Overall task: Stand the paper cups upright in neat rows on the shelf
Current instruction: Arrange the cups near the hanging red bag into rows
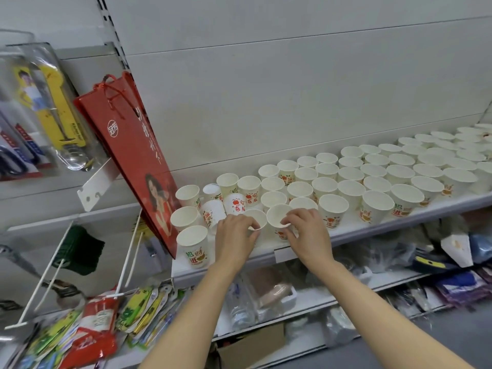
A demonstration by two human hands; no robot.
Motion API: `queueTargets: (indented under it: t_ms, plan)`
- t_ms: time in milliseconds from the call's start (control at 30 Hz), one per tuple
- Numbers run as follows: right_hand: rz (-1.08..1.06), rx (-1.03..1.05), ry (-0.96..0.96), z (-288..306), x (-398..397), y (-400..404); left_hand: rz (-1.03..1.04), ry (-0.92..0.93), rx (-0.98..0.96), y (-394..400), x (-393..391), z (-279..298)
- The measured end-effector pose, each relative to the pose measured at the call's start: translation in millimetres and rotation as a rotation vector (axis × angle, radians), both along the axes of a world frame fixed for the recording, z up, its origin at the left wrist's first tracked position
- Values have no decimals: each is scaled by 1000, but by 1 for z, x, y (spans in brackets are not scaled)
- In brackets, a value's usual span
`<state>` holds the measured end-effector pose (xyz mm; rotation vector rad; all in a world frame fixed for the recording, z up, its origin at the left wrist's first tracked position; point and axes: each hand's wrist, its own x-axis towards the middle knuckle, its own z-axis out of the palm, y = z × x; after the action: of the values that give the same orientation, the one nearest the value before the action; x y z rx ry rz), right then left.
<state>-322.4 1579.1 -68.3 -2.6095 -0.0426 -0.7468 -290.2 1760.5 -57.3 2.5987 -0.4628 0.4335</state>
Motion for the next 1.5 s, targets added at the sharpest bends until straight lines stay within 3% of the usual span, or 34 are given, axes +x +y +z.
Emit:
queueTargets:
  t_ms: [167,300,433,600,733,1000,1200,1367,1500]
  plan:
    - [56,-16,-120,-3,-1,-13,-20,-108,-57,16,-8,-10]
    - [173,-8,-220,-6,3,-13,172,-271,-99,55,-34,-17]
    - [256,-21,-237,-8,8,-9,406,-224,-33,79,-50,-20]
    - [334,6,-214,-16,12,-12,513,-96,76,79,-44,-16]
    - [396,3,-197,-20,13,-14,400,-72,15,52,-42,-12]
    - [467,12,-279,-10,21,7,254,-82,91,38,-34,-5]
    - [570,-53,-292,-6,29,48,174,-113,-176,63,-17,19]
    - [615,-210,-224,-10,37,62,231,178,102,69,50,43]
    - [580,-121,-259,-4,47,58,207,323,322,62,89,44]
